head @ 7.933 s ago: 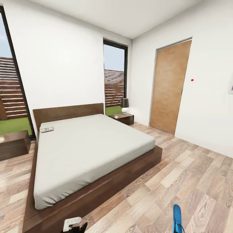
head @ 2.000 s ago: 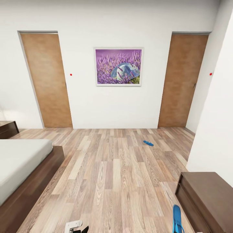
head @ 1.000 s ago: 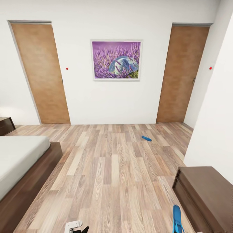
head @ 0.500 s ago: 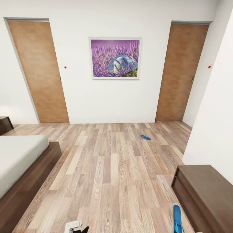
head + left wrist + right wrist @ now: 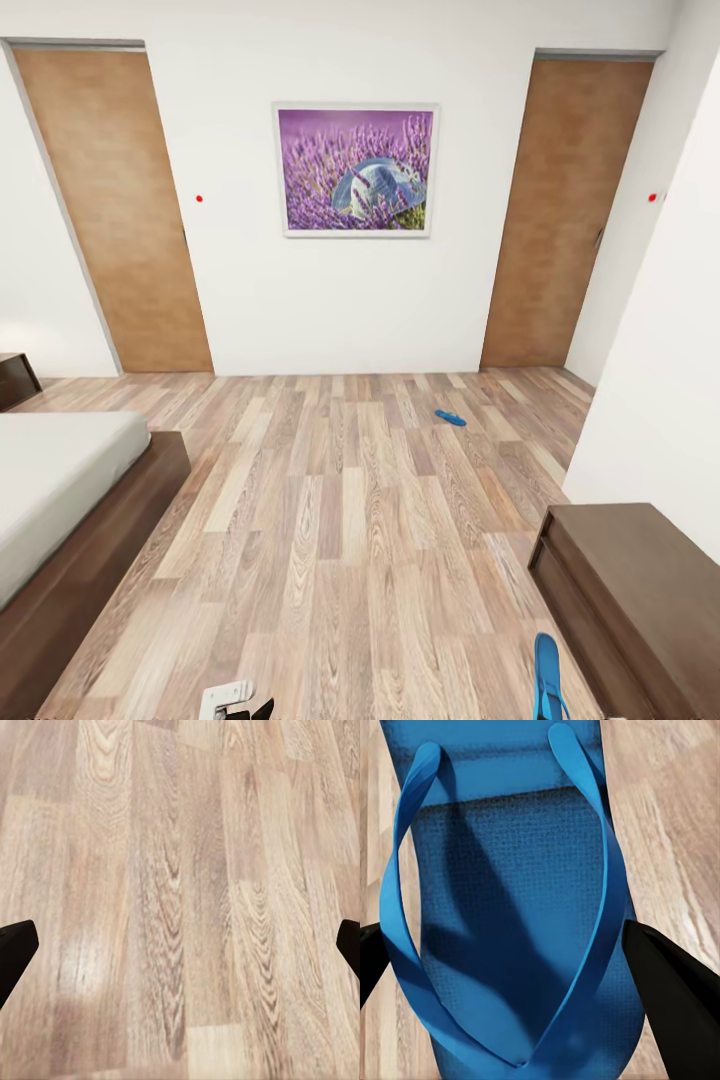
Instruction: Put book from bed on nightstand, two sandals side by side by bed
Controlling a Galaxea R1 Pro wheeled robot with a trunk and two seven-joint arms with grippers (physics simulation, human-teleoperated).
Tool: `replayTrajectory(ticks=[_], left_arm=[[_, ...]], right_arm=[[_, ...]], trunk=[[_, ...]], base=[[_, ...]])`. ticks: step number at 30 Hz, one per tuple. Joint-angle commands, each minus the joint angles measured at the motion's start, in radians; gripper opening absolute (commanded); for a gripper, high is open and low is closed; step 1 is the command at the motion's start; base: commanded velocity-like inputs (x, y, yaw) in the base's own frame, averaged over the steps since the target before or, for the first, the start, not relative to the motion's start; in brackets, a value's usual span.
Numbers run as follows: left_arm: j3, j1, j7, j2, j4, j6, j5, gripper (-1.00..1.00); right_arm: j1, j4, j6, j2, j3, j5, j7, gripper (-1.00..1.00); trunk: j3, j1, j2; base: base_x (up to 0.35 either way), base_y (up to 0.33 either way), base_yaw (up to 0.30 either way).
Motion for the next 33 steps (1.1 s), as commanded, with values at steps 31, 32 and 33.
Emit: replayTrajectory(ticks=[31,32,33], left_arm=[[0.005,-0.001,-0.006,0.0,0.0,-0.001,0.005,1.0],[0.005,-0.001,-0.006,0.0,0.001,-0.001,0.005,1.0],[0.004,-0.001,-0.006,0.0,0.001,-0.001,0.005,1.0]], right_arm=[[-0.001,0.001,0.003,0.0,-0.007,0.003,0.005,-1.0],[-0.001,0.001,0.003,0.0,-0.007,0.003,0.005,-1.0],[-0.001,0.001,0.003,0.0,-0.008,0.003,0.005,-1.0]], trunk=[[-0.019,0.0,0.0],[-0.019,0.0,0.0],[-0.019,0.0,0.0]], base=[[0.0,0.0,0.0],[0.0,0.0,0.0],[0.0,0.0,0.0]])
